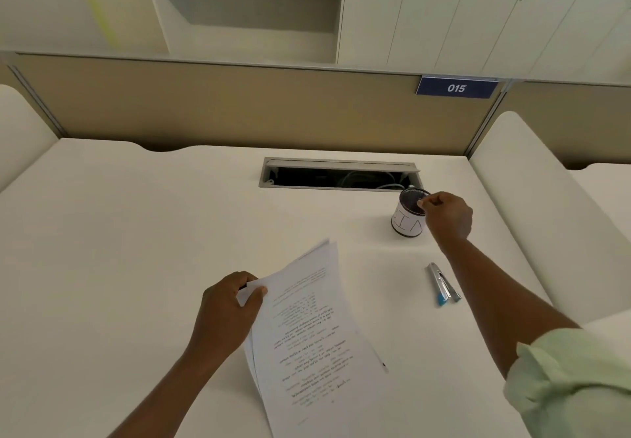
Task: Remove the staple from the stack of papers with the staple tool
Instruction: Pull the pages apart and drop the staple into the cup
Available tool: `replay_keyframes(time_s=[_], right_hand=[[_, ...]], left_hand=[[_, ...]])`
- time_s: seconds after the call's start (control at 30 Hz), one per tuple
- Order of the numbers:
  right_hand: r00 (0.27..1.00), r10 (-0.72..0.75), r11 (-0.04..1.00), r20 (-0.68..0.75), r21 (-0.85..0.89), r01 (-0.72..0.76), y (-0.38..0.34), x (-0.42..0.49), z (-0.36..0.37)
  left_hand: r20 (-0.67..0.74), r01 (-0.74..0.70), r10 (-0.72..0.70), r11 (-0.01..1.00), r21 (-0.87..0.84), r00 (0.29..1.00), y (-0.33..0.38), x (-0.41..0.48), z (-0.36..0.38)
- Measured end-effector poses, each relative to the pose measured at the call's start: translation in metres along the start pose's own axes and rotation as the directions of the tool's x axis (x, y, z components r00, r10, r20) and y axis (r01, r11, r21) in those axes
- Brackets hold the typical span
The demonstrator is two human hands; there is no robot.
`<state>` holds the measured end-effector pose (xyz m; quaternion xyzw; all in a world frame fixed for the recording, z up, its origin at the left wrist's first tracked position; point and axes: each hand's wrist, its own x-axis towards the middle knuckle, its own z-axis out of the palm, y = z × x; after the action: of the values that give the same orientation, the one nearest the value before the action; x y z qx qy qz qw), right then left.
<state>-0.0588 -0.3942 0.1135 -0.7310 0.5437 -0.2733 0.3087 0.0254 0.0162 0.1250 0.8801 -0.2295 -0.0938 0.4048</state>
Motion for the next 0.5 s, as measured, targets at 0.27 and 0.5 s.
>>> replay_keyframes(time_s=[0.27, 0.5], right_hand=[[0.989, -0.119, 0.944, 0.086, -0.299, 0.139, -0.006, 0.047, 0.004], [0.976, -0.137, 0.892, 0.169, -0.407, 0.195, -0.001, 0.06, 0.014]], left_hand=[[0.002, 0.008, -0.008, 1.0, 0.013, 1.0, 0.01, 0.011, 0.013], [-0.01, -0.006, 0.006, 1.0, 0.019, 1.0, 0.017, 0.022, 0.022]])
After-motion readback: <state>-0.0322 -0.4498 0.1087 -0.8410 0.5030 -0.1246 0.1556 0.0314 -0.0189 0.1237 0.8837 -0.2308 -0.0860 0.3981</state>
